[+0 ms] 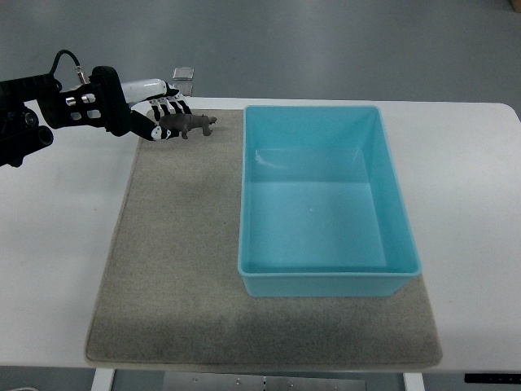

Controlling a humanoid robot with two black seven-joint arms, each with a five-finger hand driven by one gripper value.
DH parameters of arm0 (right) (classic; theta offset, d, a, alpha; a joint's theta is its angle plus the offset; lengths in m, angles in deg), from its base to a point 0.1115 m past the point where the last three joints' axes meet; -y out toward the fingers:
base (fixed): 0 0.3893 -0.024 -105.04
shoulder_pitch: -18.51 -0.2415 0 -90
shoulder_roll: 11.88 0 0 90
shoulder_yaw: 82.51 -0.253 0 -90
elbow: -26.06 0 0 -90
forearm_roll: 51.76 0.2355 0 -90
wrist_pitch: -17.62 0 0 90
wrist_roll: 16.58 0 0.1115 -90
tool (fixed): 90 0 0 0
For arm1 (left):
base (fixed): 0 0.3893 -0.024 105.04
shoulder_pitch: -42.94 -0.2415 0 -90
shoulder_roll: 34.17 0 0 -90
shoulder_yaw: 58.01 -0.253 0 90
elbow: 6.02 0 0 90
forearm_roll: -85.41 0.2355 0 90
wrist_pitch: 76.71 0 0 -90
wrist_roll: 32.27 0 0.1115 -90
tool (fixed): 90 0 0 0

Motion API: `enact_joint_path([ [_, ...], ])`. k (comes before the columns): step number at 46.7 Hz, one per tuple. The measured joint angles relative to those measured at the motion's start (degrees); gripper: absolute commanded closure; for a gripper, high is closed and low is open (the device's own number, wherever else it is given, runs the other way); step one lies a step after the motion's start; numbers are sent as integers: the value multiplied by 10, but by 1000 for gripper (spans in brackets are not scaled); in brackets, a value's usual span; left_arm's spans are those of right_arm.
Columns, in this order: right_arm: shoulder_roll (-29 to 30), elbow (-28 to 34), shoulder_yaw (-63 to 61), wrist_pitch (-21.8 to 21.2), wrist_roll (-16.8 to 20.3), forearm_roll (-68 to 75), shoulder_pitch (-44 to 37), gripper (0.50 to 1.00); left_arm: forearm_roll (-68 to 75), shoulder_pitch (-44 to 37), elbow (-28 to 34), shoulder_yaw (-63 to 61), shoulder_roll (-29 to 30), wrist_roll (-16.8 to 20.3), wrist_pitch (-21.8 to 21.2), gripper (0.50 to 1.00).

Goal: Place brown hippo in blue box with left hand
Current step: 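Lift the hippo with the left hand and carry it toward the blue box, then lower the hippo into the blue box and open the left hand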

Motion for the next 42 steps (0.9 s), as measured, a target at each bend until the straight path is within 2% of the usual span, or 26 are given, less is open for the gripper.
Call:
enact_joint_path([
  [10,0,0,0,0,0,0,0,564,5,44,-9,24,2,0,11,1000],
  [21,0,0,0,0,0,0,0,564,5,87,-54,25,-16,0,25,1000],
  [28,0,0,0,0,0,0,0,564,6,92,-84,25,-47,0,25,1000],
  [42,0,0,0,0,0,0,0,564,31,85,-87,24,-111,-1,24,1000],
])
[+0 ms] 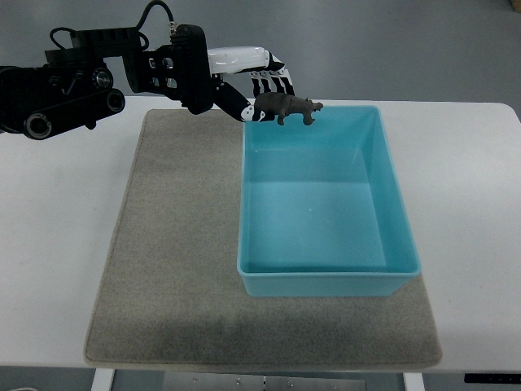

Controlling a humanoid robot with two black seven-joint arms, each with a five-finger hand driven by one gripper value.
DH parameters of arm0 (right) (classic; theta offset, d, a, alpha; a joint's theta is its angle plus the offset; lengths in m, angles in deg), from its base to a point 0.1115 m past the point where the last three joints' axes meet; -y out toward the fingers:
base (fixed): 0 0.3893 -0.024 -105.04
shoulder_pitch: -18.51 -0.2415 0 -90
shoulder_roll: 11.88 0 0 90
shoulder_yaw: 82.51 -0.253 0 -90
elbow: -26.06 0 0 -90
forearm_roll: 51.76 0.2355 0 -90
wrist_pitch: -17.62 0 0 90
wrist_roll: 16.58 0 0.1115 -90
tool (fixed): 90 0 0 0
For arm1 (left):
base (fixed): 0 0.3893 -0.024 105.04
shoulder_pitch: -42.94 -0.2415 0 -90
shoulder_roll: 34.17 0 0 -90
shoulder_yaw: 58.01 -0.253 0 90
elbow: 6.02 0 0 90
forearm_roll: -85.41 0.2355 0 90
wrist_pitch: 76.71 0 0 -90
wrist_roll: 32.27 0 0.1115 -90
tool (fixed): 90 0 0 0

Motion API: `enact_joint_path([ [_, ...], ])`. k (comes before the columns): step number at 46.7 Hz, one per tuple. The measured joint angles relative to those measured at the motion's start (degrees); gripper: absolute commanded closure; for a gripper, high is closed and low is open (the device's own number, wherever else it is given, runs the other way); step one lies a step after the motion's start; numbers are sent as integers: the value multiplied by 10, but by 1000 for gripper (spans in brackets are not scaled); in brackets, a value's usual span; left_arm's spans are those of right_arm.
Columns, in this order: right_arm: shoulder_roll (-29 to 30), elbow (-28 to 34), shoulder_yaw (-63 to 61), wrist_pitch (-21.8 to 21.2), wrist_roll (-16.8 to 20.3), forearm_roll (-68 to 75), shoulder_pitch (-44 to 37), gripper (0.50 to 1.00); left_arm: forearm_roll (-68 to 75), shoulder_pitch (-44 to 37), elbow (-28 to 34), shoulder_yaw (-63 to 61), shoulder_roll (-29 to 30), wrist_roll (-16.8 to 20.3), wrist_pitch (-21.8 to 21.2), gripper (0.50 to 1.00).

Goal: Place brown hippo in blue box with left hand
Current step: 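Lower the hippo into the blue box and open the left hand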

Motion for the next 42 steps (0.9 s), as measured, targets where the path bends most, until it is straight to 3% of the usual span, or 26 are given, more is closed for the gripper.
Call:
enact_joint_path([
  [17,0,0,0,0,0,0,0,564,53,-32,1,-7,-57,-1,0,1000],
  [42,0,0,0,0,0,0,0,564,70,-63,5,-10,-68,-3,0,1000],
])
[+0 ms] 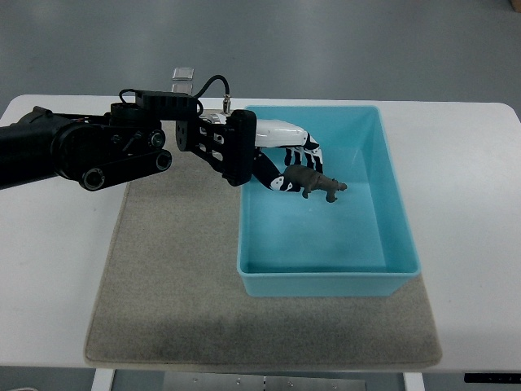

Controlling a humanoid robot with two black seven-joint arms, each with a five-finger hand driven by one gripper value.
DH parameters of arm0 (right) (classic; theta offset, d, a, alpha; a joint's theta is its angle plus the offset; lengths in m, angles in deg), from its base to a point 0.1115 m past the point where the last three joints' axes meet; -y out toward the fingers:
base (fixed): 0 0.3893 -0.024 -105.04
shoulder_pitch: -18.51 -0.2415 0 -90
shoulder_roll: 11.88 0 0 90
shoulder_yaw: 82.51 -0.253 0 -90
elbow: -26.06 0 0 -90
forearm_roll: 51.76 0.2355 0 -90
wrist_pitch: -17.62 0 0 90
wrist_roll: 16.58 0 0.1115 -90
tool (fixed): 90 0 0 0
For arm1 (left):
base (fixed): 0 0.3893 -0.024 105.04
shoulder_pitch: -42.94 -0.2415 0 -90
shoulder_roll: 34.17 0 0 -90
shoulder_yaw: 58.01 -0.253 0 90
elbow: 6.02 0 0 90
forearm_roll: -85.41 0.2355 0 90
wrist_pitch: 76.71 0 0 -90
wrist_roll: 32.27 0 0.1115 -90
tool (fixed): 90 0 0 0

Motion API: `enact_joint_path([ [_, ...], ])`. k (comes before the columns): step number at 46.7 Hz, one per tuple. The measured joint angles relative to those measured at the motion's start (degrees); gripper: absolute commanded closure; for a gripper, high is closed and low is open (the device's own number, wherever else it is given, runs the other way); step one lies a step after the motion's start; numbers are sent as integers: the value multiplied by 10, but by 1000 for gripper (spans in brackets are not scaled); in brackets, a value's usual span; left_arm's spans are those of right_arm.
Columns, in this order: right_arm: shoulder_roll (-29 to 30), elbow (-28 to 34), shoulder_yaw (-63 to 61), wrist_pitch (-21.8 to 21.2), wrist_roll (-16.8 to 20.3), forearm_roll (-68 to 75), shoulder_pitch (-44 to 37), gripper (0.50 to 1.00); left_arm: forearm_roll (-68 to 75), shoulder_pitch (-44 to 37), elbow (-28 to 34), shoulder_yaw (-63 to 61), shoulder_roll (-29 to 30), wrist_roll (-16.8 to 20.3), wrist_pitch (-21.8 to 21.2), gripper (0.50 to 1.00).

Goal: Place brown hippo in blue box with left hand

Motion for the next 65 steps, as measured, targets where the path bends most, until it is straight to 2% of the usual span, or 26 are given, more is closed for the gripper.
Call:
enact_joint_path([
  [20,0,0,0,0,0,0,0,564,-1,-4,-1,-5,0,0,-1,1000],
  [29,0,0,0,0,0,0,0,564,-2,-4,0,-5,0,0,-3,838],
  [32,0,0,0,0,0,0,0,564,-2,-4,0,-5,0,0,-5,804],
  [34,0,0,0,0,0,0,0,564,-2,-4,0,-5,0,0,-5,799],
  [37,0,0,0,0,0,0,0,564,-2,-4,1,-5,0,0,-6,752],
  [45,0,0,0,0,0,0,0,564,-2,-8,1,-5,0,0,-9,727],
  [54,0,0,0,0,0,0,0,564,-10,-8,1,-2,0,1,-12,617],
  [58,0,0,0,0,0,0,0,564,-15,-9,1,2,0,1,-20,607],
  [61,0,0,0,0,0,0,0,564,-16,-9,1,5,2,2,-31,544],
  [65,0,0,0,0,0,0,0,564,-24,-9,0,11,4,2,-53,538],
])
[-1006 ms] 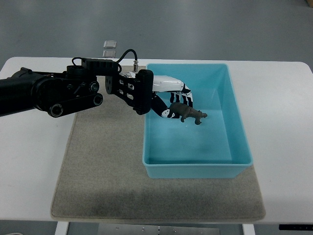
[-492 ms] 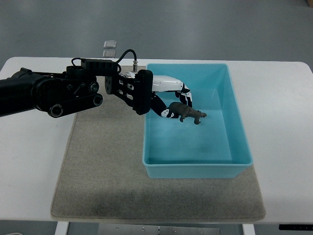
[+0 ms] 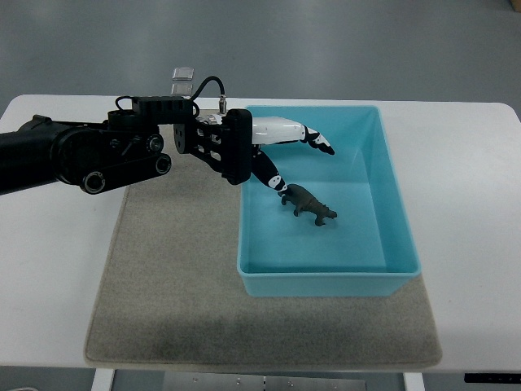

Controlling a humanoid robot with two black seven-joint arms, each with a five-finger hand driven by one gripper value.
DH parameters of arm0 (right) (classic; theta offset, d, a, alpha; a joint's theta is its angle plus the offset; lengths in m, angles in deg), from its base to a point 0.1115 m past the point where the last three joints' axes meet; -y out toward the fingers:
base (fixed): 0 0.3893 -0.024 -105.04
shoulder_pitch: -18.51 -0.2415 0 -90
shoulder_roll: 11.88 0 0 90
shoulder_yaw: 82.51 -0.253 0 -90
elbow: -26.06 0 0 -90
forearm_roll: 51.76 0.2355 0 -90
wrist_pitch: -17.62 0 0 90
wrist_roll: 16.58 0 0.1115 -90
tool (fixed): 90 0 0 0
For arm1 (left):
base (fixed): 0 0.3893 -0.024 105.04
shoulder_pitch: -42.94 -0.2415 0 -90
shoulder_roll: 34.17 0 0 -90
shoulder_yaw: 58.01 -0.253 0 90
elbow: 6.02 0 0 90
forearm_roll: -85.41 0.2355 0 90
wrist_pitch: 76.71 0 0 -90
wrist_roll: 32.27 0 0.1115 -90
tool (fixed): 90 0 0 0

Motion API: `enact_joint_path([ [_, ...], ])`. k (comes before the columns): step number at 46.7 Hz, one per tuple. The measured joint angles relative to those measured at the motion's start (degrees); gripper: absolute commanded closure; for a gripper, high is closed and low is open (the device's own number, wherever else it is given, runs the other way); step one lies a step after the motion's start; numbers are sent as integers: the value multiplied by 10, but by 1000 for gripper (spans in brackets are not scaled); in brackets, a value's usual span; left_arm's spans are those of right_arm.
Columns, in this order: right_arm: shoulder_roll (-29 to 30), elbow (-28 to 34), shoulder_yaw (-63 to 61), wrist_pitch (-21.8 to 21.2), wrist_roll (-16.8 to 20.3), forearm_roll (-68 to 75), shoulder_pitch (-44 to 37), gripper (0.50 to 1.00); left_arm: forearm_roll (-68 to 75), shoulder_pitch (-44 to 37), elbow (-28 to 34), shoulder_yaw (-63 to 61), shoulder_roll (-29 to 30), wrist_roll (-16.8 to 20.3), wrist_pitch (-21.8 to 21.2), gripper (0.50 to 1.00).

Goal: Place brown hippo in blue box with left hand

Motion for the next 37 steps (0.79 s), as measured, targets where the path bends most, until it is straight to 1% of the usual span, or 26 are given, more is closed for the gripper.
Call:
enact_joint_path([
  [5,0,0,0,0,0,0,0,564,-22,0,1,14,3,0,-18,536],
  [9,0,0,0,0,0,0,0,564,-46,0,1,32,6,0,-21,508],
  [15,0,0,0,0,0,0,0,564,-101,-4,1,65,17,0,-21,506],
  [25,0,0,0,0,0,0,0,564,-201,-5,4,82,48,0,-20,506],
  [29,0,0,0,0,0,0,0,564,-250,-6,17,86,65,0,-21,504],
  [37,0,0,0,0,0,0,0,564,-341,-20,75,86,77,0,-21,504],
])
